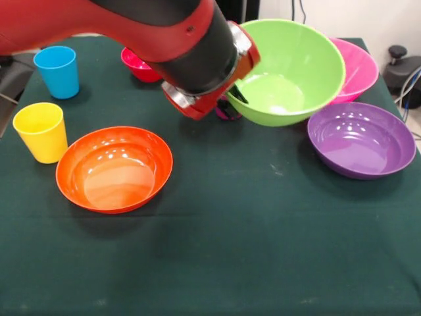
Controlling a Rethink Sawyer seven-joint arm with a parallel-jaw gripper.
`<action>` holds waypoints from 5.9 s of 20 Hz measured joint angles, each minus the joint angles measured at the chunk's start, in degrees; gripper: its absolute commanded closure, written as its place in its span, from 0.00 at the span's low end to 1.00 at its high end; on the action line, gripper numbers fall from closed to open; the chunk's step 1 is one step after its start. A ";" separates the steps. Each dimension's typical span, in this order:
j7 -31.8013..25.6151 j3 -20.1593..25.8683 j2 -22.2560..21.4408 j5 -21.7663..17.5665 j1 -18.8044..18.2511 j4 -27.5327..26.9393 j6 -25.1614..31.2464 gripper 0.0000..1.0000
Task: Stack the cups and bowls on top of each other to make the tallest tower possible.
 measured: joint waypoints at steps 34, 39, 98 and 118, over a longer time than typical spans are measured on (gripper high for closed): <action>-4.90 -0.70 -19.26 -1.97 -12.03 23.87 2.38 1.00; -4.90 -0.69 -20.17 -1.94 -14.04 27.96 0.91 1.00; -2.97 -5.45 -21.39 3.68 -14.36 58.22 -47.11 1.00; -2.97 -7.73 -25.37 7.70 -14.91 58.20 -43.53 1.00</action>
